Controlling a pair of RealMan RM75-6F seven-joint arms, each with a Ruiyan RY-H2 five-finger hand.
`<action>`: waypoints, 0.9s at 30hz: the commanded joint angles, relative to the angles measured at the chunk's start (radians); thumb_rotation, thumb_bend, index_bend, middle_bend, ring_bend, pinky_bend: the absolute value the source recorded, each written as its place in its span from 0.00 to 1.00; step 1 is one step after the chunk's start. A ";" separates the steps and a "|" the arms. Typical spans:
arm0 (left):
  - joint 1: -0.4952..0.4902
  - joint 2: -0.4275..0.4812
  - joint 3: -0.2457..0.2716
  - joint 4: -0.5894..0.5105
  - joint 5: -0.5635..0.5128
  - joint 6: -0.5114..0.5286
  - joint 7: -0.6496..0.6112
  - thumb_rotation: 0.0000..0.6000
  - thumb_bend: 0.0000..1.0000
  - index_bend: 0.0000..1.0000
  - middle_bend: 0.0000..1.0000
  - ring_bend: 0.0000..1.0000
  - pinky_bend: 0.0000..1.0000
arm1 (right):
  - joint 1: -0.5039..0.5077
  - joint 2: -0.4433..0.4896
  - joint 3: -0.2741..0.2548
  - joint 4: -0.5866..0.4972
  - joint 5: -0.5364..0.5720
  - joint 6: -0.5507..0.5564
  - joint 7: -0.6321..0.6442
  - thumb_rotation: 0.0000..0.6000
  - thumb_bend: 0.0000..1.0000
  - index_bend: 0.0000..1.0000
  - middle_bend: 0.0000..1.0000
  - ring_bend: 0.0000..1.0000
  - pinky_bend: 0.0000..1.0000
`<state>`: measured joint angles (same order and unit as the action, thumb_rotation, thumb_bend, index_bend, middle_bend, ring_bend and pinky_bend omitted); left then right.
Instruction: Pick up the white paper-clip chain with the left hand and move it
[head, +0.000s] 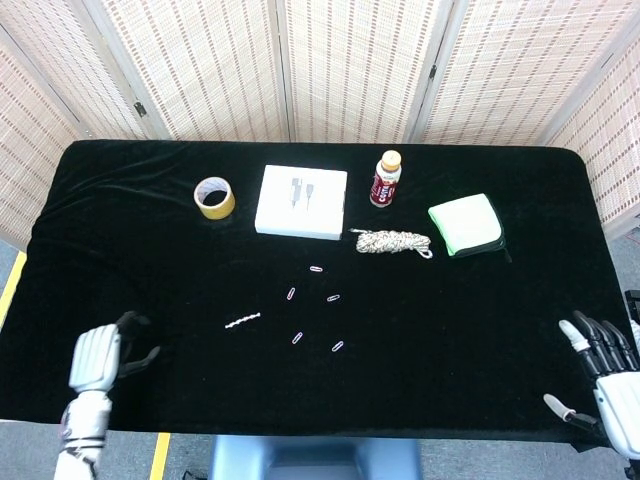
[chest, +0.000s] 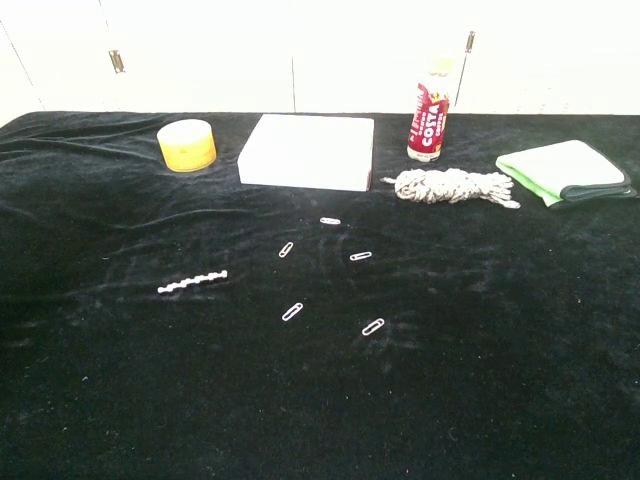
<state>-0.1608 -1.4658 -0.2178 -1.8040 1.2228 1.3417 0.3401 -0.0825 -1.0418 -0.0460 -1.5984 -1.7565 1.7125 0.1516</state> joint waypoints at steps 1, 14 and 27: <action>-0.069 -0.089 -0.055 0.025 -0.085 -0.032 0.057 1.00 0.28 0.46 1.00 1.00 1.00 | 0.002 -0.002 0.019 0.025 -0.002 0.040 0.056 1.00 0.01 0.00 0.00 0.00 0.00; -0.197 -0.283 -0.081 0.183 -0.225 -0.071 0.112 1.00 0.28 0.47 1.00 1.00 1.00 | -0.030 -0.011 0.040 0.157 -0.011 0.199 0.306 1.00 0.01 0.00 0.00 0.00 0.00; -0.255 -0.356 -0.061 0.241 -0.270 -0.087 0.137 1.00 0.28 0.48 1.00 1.00 1.00 | -0.057 -0.026 0.050 0.214 -0.010 0.280 0.391 1.00 0.01 0.00 0.00 0.00 0.00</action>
<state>-0.4124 -1.8182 -0.2800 -1.5667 0.9559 1.2555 0.4751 -0.1385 -1.0687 0.0050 -1.3857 -1.7649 1.9908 0.5410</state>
